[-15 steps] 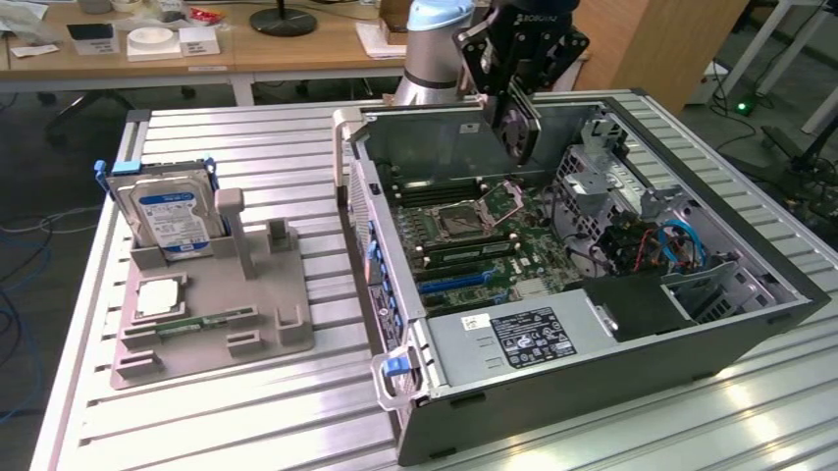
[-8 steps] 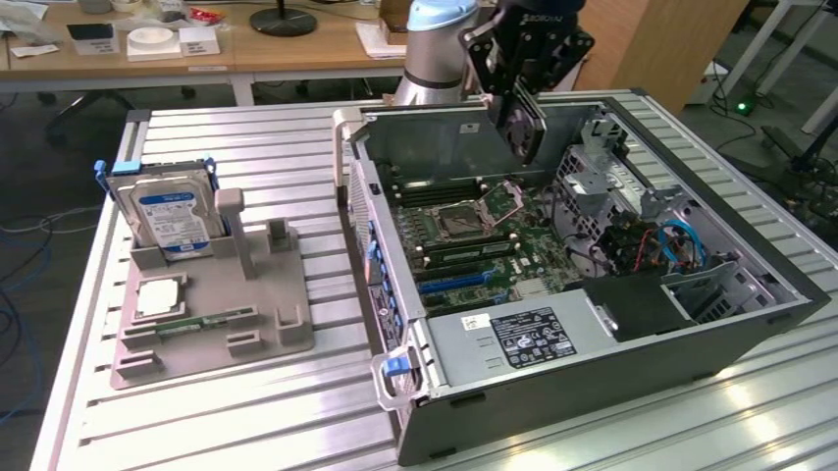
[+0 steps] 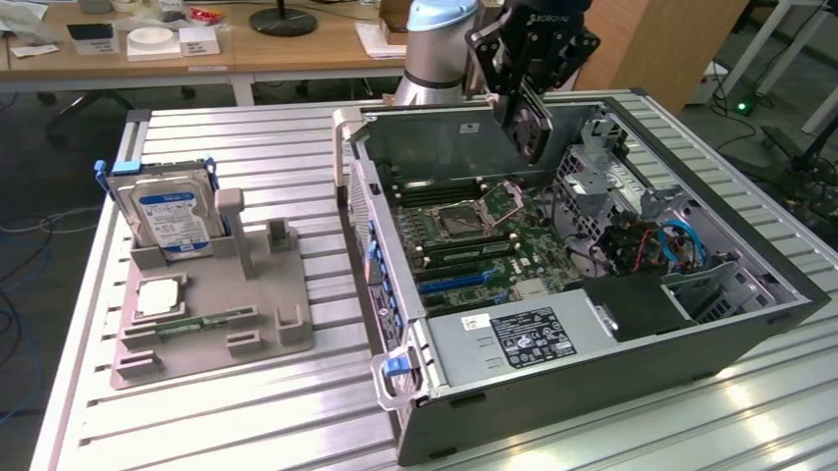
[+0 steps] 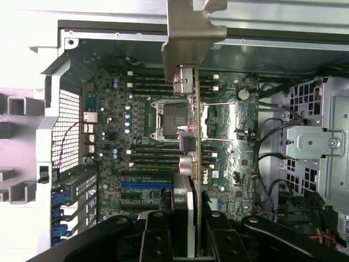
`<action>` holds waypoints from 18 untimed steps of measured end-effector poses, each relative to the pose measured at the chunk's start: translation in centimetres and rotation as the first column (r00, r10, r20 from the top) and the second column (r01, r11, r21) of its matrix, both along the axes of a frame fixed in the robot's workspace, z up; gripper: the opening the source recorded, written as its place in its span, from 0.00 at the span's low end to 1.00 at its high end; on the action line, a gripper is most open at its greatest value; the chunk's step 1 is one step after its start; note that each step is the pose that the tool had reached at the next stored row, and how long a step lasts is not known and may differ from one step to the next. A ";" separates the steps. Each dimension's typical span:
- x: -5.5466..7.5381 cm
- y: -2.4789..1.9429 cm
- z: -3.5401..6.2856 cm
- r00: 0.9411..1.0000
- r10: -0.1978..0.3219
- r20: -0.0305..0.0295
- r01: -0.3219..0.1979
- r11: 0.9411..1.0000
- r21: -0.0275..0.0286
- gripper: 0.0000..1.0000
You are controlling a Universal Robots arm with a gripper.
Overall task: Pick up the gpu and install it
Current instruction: 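Pick up the gpu and move the gpu toward the slot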
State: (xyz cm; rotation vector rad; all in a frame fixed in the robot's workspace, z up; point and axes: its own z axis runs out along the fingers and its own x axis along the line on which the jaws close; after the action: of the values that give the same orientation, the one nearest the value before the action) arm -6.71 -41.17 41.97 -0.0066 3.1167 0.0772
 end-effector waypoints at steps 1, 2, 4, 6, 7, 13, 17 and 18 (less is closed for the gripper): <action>0.1 0.00 0.00 1.000 0.000 0.000 0.000 1.000 0.000 0.28; 0.2 0.00 0.00 1.000 0.000 0.000 0.000 1.000 0.000 0.28; 0.3 0.00 0.00 1.000 0.000 0.000 0.000 1.000 0.000 0.28; 0.4 0.00 0.00 1.000 0.000 0.000 0.000 1.000 0.000 0.28; 0.5 0.00 0.00 1.000 0.000 0.000 0.000 1.000 0.000 0.28; 0.9 0.00 0.00 1.000 0.000 0.000 0.000 1.000 0.000 0.28; 1.1 0.00 0.00 1.000 0.000 0.000 0.000 1.000 0.000 0.28; 1.2 0.00 0.00 1.000 0.000 0.000 0.000 1.000 0.000 0.28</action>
State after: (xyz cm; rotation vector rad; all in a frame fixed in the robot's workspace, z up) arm -5.52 -41.17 41.97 -0.0066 3.1167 0.0773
